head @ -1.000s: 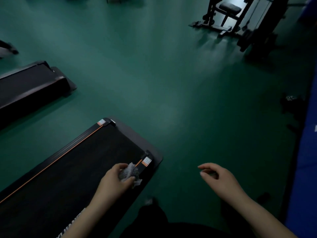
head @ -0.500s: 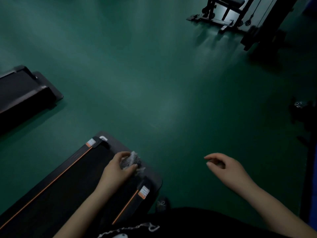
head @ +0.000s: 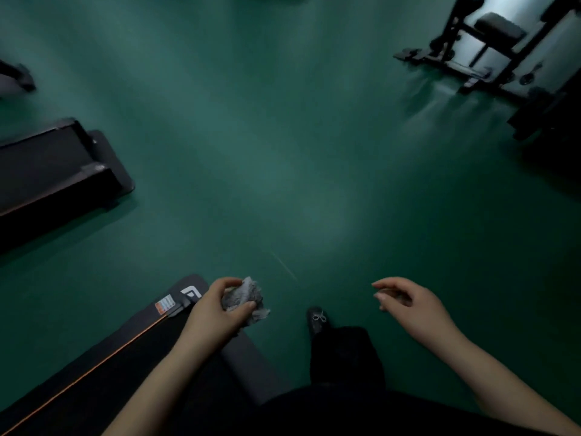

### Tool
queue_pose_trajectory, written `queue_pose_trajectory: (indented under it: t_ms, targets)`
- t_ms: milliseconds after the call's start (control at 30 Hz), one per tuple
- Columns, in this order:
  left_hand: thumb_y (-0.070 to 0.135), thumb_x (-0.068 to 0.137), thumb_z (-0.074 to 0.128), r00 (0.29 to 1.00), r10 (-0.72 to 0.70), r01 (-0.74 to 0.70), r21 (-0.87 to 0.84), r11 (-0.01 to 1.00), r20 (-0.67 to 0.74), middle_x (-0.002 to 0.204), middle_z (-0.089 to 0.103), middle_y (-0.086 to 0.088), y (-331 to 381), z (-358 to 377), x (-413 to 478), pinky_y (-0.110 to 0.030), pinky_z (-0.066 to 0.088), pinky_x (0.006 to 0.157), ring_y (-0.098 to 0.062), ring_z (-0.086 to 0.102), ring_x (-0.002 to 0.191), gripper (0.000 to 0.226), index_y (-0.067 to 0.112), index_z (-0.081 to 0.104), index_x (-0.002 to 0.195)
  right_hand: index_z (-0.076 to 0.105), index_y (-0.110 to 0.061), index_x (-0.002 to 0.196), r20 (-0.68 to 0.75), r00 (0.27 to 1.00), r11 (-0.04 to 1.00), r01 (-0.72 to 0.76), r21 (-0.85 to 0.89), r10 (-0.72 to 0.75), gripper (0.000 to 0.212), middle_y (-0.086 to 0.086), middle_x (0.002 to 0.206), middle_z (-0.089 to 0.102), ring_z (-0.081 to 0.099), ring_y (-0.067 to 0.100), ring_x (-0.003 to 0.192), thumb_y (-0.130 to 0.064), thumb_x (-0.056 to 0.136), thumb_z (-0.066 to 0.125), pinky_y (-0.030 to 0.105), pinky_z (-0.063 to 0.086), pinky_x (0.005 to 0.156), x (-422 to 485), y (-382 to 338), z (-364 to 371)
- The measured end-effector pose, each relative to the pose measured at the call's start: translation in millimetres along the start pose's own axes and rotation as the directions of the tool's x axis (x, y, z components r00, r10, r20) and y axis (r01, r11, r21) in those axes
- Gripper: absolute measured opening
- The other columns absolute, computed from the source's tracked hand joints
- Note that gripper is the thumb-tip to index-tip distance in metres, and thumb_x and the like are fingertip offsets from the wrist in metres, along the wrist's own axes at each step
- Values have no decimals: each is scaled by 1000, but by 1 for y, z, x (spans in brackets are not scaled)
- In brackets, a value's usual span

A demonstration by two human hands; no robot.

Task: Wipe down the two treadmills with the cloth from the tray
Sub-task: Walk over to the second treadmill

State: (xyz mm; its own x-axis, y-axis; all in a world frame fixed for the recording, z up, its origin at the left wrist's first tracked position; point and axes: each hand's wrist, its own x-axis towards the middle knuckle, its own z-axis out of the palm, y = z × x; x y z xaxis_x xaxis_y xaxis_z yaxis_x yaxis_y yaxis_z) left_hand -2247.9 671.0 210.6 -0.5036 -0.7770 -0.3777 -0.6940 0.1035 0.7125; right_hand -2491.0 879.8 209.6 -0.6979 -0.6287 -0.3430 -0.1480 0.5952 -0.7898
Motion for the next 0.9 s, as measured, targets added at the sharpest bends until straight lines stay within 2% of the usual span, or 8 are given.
queue_pose_trajectory:
  t_ms: [167,267,400,467,533,633,733,900]
  targets:
    - [23,82,72,982,-160,148,-110,983,-102,111,57,1,36,-24,92,0,37,48,20,54,55,36,25,54,113,70,-34,86,174,981,991,100,-86,-84,24,-2,86,71,68,23,83,-11,85,69,29,53,78,145,-59,-3]
    - [26,82,71,957,-210,177,-170,969,-201,111,56,4,57,-57,135,-3,38,49,12,56,65,38,26,55,116,69,-34,87,282,946,972,202,-119,-162,23,-4,86,71,67,22,83,-12,85,68,23,50,76,220,-117,4]
    - [31,81,72,902,-296,224,-246,943,-314,108,56,8,58,-103,171,-16,42,63,3,55,81,37,32,55,114,68,-34,88,401,881,941,319,-115,-250,21,-5,89,70,67,18,85,-13,87,66,22,51,75,296,-200,38]
    - [32,80,73,858,-369,269,-298,916,-358,109,56,8,46,-124,181,-24,42,75,-7,55,93,38,32,55,114,68,-34,88,459,845,927,359,-107,-274,21,-5,89,71,67,17,87,-13,88,65,26,52,78,324,-233,67]
    - [33,80,73,807,-449,317,-359,878,-383,108,56,8,27,-143,189,-29,45,79,-11,55,98,37,34,55,112,68,-34,88,523,804,915,390,-103,-284,21,-5,88,71,67,16,88,-14,88,65,25,51,77,346,-261,103]
    - [32,81,72,735,-551,378,-436,817,-395,107,56,8,-7,-173,207,-25,45,73,-11,55,95,35,35,54,110,68,-34,89,618,740,898,423,-123,-264,18,-5,89,71,68,15,87,-16,88,65,24,52,76,376,-300,165]
    - [29,80,73,684,-606,393,-495,775,-406,108,61,4,-43,-212,237,-22,42,69,-9,58,91,34,32,55,109,68,-35,91,680,691,878,456,-148,-245,18,-6,91,70,68,17,85,-18,88,65,31,54,81,407,-339,229]
    - [30,81,72,641,-640,400,-526,750,-425,107,59,6,-82,-304,298,-25,42,71,-6,55,89,34,32,54,111,65,-37,94,684,674,861,491,-132,-280,20,-2,93,67,68,19,83,-18,88,64,34,53,78,456,-427,324]
